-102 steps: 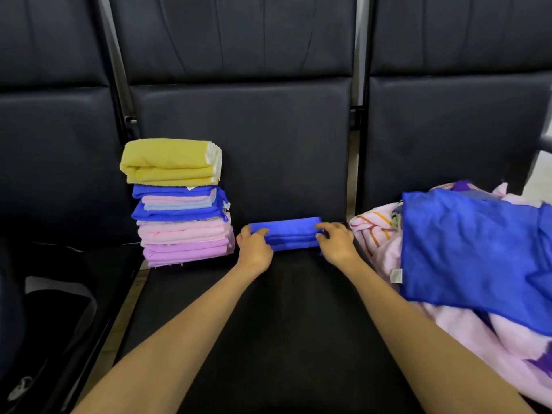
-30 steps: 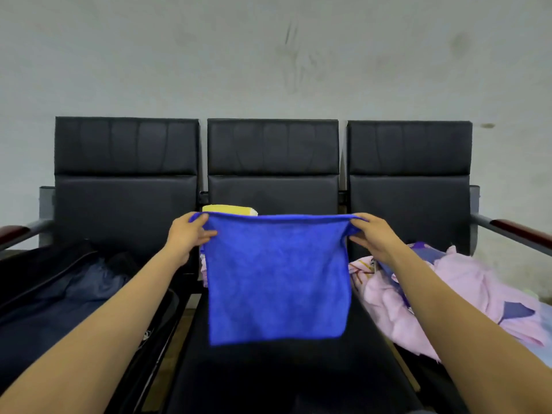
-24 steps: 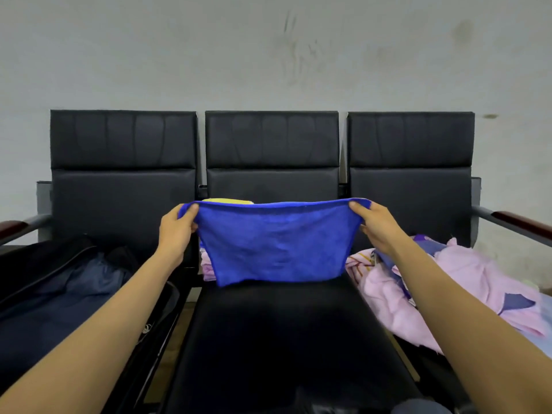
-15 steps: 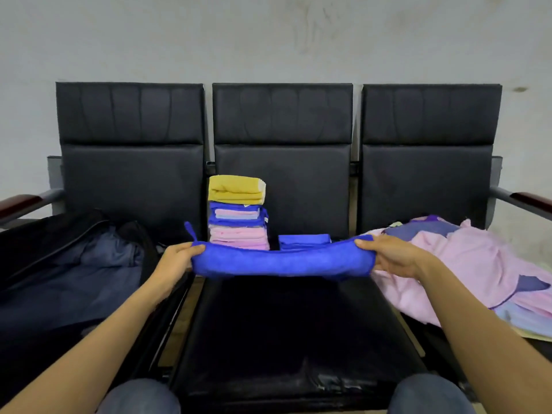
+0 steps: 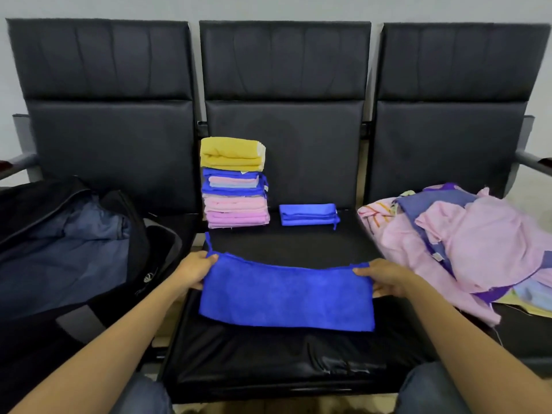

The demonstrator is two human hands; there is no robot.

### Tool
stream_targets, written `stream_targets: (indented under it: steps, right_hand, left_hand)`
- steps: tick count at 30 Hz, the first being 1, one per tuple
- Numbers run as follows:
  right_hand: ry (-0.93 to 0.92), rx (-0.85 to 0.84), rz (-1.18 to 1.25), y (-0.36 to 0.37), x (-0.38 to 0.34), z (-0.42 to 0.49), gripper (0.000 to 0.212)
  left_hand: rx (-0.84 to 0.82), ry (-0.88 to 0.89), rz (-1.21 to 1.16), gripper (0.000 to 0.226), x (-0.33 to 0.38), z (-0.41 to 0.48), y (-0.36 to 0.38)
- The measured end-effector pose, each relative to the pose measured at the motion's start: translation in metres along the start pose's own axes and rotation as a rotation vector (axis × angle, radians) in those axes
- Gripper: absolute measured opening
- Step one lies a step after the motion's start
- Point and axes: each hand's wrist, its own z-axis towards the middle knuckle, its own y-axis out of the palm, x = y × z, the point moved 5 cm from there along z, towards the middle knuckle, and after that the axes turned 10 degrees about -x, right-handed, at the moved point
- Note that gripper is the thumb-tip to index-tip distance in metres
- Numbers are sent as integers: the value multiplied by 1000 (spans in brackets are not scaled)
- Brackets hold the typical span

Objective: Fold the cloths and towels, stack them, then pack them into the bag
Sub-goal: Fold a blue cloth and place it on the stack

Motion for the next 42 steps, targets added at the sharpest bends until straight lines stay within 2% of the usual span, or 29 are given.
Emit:
stream_targets:
  steps: [6, 11, 14, 16, 17, 18, 20, 21, 22, 24, 25, 27, 29, 31, 32, 35, 38, 42]
  right_hand:
    - [-53, 135, -60, 4, -3, 37, 20]
    - [-37, 319, -358, 3, -2, 46, 29]
    - [-21, 354, -411, 3, -2, 48, 37]
    - [-24, 380, -455, 4, -2, 46, 31]
    - [-25, 402, -477, 4, -1, 45, 24]
    - [-28, 424, -511, 4, -1, 44, 21]
    - [-37, 466, -646, 5, -4, 40, 31]
    - [-59, 491, -717, 7, -9, 36, 33]
    - [-106, 499, -771, 10, -14, 34, 29]
    - [-208, 401, -834, 22, -21, 35, 14]
    - [-235, 307, -857, 30, -20, 37, 9]
    - [-195, 85, -939, 47, -10, 44, 20]
    - [-117, -34, -1021, 56, 1, 48, 36]
    - [-98, -34, -1033, 56, 3, 50, 49]
    - [-93, -28, -1027, 54, 3, 51, 56]
    - [-67, -34, -1021, 52, 2, 49, 66]
    - [-70, -44, -999, 52, 0, 47, 66]
    - [-61, -49, -849, 46, -6, 41, 57]
  left_hand:
    - [61, 40, 32, 30, -2, 35, 10]
    - [199, 113, 228, 43, 1, 42, 15]
    - [223, 120, 347, 40, 5, 44, 18]
    - [199, 90, 372, 28, 4, 48, 21]
    - [178, 62, 377, 32, 3, 49, 21]
    - [148, 22, 394, 48, 2, 49, 22]
    - [87, -57, 495, 74, -2, 45, 24]
    - [68, -103, 595, 76, -4, 43, 26]
    - [51, -146, 721, 71, -5, 41, 28]
    - [37, -166, 881, 42, -5, 38, 31]
    - [45, -140, 862, 28, -4, 37, 32]
    - [81, -56, 684, 16, -2, 38, 31]
    - [125, 14, 435, 26, 0, 35, 26]
    - [130, 48, 289, 43, 0, 30, 23]
    - [124, 66, 289, 47, -1, 29, 21]
    - [50, 95, 335, 42, -5, 31, 21]
    - [-85, 33, 215, 48, -7, 30, 28]
    - [-128, 26, 99, 52, 9, 27, 31]
